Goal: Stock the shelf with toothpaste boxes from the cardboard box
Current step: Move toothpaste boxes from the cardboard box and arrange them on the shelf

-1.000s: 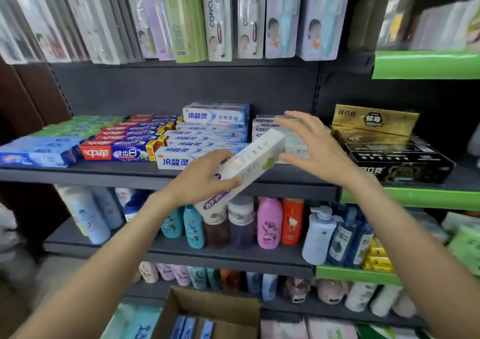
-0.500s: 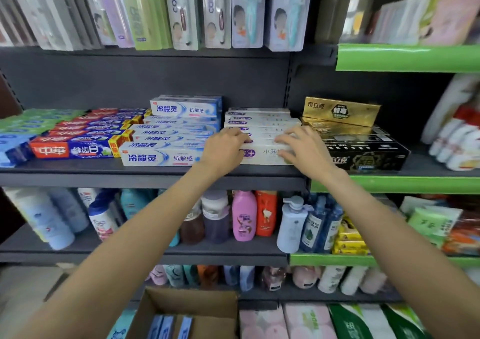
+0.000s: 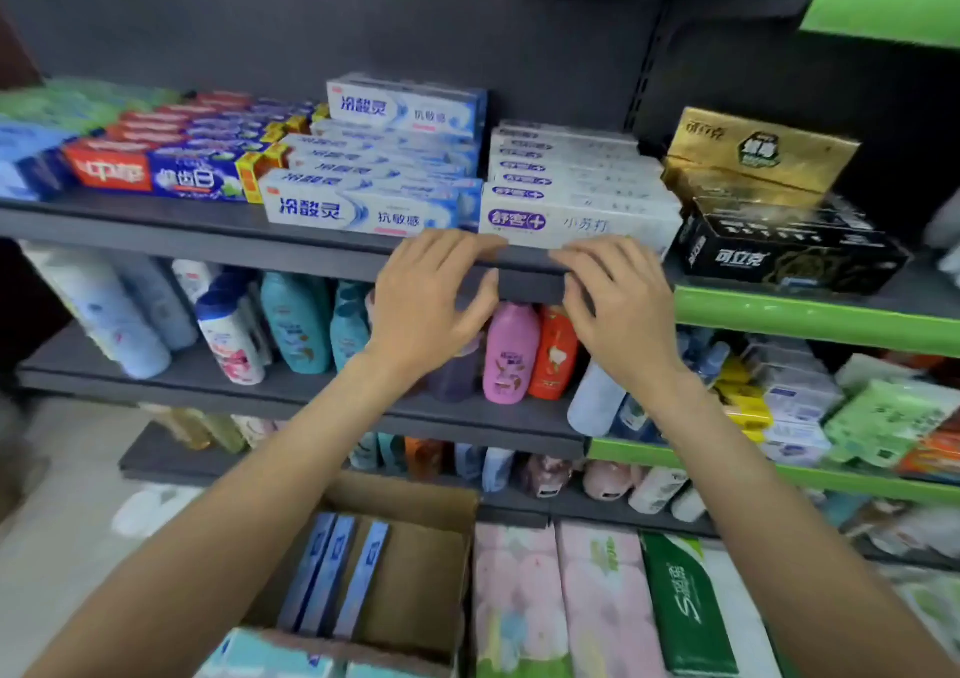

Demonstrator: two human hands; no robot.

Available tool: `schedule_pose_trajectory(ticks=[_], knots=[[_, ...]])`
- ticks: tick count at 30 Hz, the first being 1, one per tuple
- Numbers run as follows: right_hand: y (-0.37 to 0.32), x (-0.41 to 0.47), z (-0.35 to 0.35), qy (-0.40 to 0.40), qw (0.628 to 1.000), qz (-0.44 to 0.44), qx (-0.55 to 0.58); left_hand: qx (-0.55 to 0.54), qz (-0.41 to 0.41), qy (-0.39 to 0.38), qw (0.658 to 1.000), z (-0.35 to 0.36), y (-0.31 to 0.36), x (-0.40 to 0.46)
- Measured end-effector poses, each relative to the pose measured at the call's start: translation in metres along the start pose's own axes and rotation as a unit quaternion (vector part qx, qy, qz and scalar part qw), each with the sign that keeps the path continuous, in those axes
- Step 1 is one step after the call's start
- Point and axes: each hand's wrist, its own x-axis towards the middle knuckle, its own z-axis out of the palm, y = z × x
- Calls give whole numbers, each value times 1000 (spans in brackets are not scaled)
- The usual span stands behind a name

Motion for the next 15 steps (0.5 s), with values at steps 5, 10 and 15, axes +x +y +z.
schedule_pose_trajectory(ticks=[5, 10, 15], knots=[[-66, -66, 34, -148, 976, -118, 103, -30, -122, -78, 989, -27, -32, -106], [-120, -141, 110, -416, 879, -158, 172, -5, -426, -252, 869, -47, -88, -247], [-163, -198, 188, -566, 780, -192, 185, 40, -588, -346, 730, -57, -121, -350]])
